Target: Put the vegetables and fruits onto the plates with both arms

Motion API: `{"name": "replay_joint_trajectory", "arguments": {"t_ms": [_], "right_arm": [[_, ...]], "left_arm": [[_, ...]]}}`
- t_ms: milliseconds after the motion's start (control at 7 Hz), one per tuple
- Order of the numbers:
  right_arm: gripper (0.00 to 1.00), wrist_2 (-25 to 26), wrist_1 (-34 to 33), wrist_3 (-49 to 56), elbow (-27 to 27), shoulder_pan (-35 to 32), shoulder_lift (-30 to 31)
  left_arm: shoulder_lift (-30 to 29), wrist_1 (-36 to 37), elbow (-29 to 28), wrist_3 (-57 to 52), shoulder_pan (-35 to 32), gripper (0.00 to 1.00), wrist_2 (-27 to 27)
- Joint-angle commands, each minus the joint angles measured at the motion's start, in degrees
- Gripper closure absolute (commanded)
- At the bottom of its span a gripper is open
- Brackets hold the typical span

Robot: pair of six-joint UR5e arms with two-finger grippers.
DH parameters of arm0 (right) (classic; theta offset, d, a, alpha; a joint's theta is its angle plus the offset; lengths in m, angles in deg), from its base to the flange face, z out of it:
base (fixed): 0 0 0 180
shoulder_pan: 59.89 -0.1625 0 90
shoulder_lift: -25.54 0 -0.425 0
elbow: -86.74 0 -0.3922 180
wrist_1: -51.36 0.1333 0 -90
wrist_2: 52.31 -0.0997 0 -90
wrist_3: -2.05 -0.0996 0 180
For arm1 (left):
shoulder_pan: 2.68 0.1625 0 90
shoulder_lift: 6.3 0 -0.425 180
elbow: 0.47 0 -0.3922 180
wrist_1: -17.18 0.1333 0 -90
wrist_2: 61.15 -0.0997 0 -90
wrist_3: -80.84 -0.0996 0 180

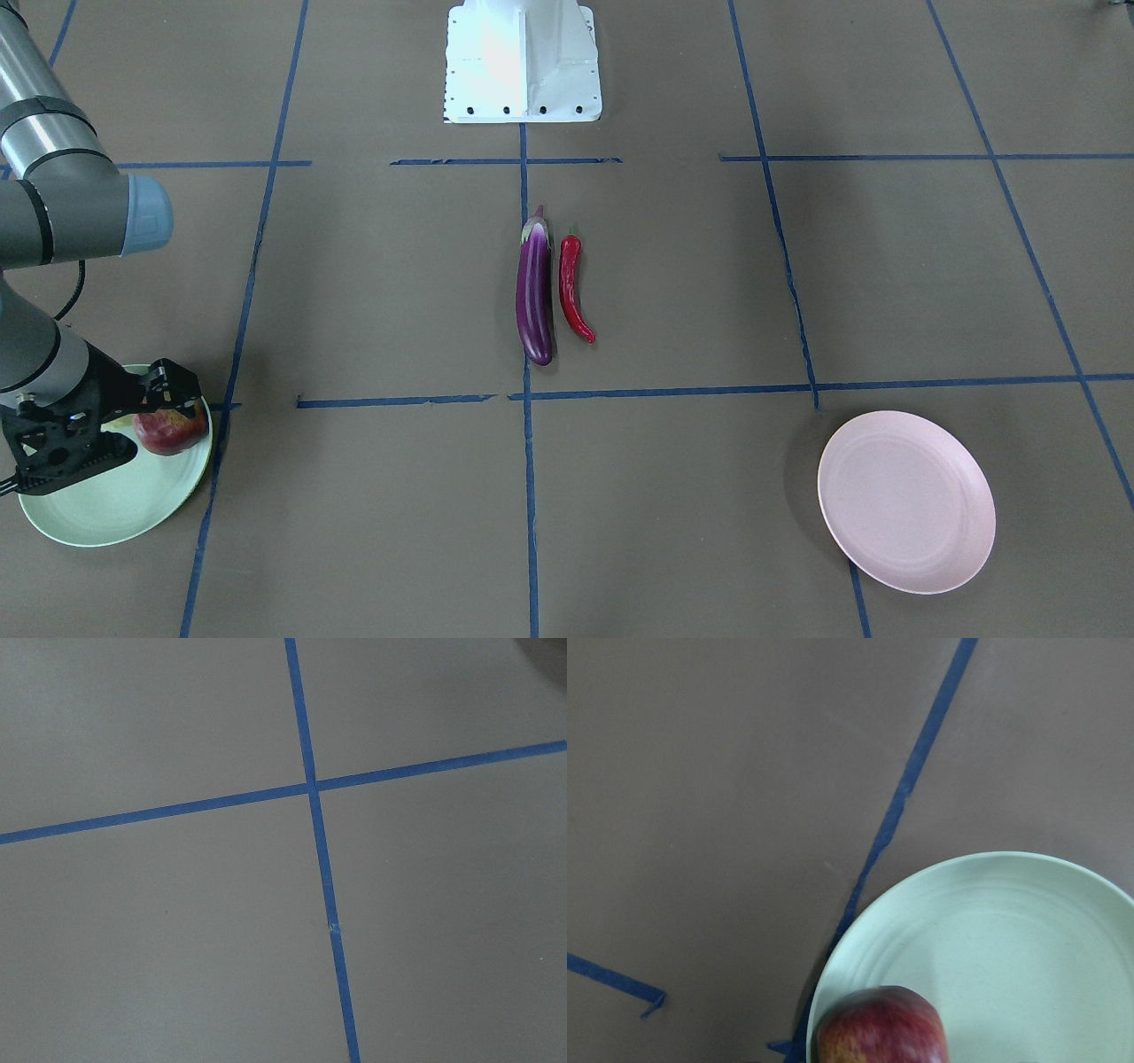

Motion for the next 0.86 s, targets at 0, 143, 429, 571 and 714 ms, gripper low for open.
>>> {"name": "replay_joint_trajectory", "arguments": {"t_ms": [0,143,429,571,714], "right_arm": [[0.00,-2.80,-7.06,2.74,-5.61,-7.69,3.37],[0.00,-3.16,-7.06,8.77,-8.95,-10.33,9.77],[0.00,-3.52,-6.54,23.44,-9.85,-18.49,20.50],[0.00,-9.00,-6.36,24.11,-11.34,-24.10,26.65],[0.00,-13.49,-6.18,23.95,-12.74,-28.42,32.11]], "left_arm": [[0.10,-0.15,1.68,0.47,3.47,0.00,-0.09],[-0.77,-0.24,2.81,0.56,3.85,0.00,-0.09],[-2.01,-5.39,3.97,0.56,3.85,0.00,-0.09],[-2.36,-8.04,3.88,0.64,4.03,0.00,0.17],[-2.80,-8.68,4.31,7.78,5.77,0.00,4.00]]}}
